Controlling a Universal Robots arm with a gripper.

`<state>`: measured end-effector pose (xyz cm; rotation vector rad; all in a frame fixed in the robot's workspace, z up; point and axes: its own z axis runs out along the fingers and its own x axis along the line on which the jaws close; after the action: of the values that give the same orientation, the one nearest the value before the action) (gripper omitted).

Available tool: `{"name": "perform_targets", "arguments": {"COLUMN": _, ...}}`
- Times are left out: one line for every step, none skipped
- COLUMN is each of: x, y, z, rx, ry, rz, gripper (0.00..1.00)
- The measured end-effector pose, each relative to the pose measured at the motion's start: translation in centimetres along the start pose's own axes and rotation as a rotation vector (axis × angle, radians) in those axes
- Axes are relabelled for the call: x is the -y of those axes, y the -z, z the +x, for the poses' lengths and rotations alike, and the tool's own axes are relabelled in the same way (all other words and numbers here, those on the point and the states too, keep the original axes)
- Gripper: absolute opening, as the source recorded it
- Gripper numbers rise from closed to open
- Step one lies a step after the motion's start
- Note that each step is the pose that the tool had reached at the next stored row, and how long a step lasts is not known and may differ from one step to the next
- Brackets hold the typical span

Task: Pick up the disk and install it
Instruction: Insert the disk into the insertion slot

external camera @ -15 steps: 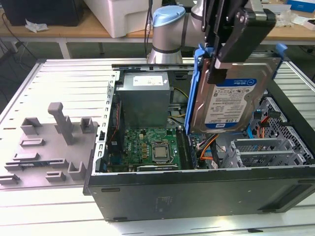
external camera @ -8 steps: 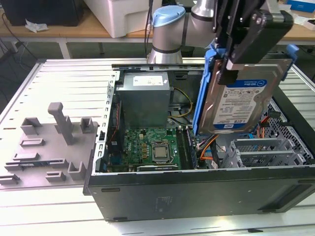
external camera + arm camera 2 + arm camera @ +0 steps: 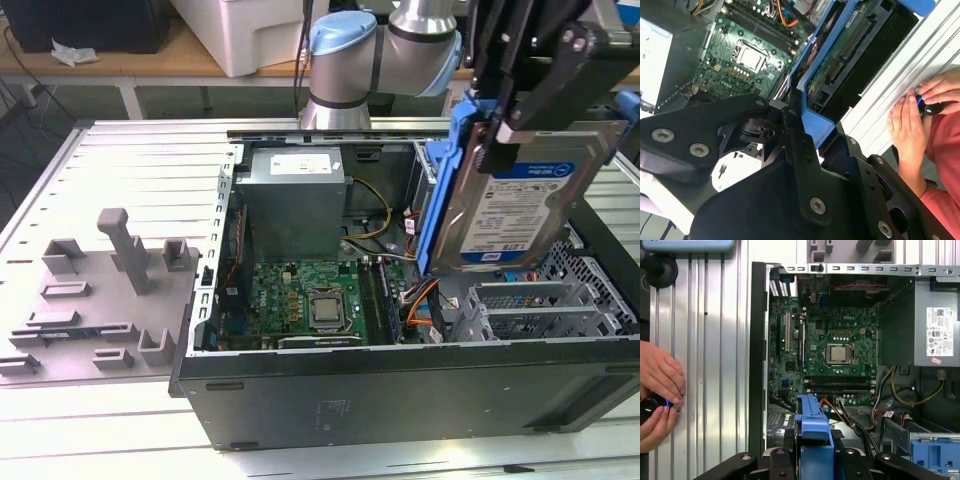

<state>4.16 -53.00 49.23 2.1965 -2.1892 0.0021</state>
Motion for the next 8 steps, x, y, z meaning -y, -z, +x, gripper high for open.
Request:
{"name": "perform_targets", "arguments": {"x": 0.22, "y": 0.01, "z": 0.02, "rx": 0.0004, "ry": 0.0, "rz": 0.0, "gripper": 0.37}}
{"name": "perform_targets", "arguments": {"x": 0.42, "y": 0.01, "z": 0.03, "rx": 0.0009, "ry": 0.0, "rz": 0.0, "gripper": 0.37}}
{"name": "perform_targets", "arguments": {"x": 0.79, "y": 0.01, "z": 0.06, "rx": 0.0023, "ry": -0.001, "rz": -0.0001, "gripper": 0.37}}
{"name": "perform_targets", "arguments": {"x": 1.09, "y": 0.01, "z": 0.09, "rx": 0.0038, "ry": -0.001, "rz": -0.0001, "gripper": 0.37}}
{"name": "perform_targets", "arguments": {"x": 1.44, "y": 0.01, "z": 0.12, "rx": 0.006, "ry": -0.002, "rz": -0.0001, "gripper": 0.37}}
{"name": "perform_targets", "arguments": {"x": 1.77, "y": 0.01, "z": 0.14, "rx": 0.008, "ry": -0.003, "rz": -0.0001, "gripper": 0.37}}
{"name": "perform_targets", "arguments": {"x": 2.0, "y": 0.01, "z": 0.16, "rx": 0.0095, "ry": -0.004, "rz": -0.0001, "gripper": 0.37}}
{"name": "perform_targets", "arguments": {"x": 2.19, "y": 0.01, "z": 0.18, "rx": 0.0107, "ry": -0.004, "rz": -0.0001, "gripper": 0.37}}
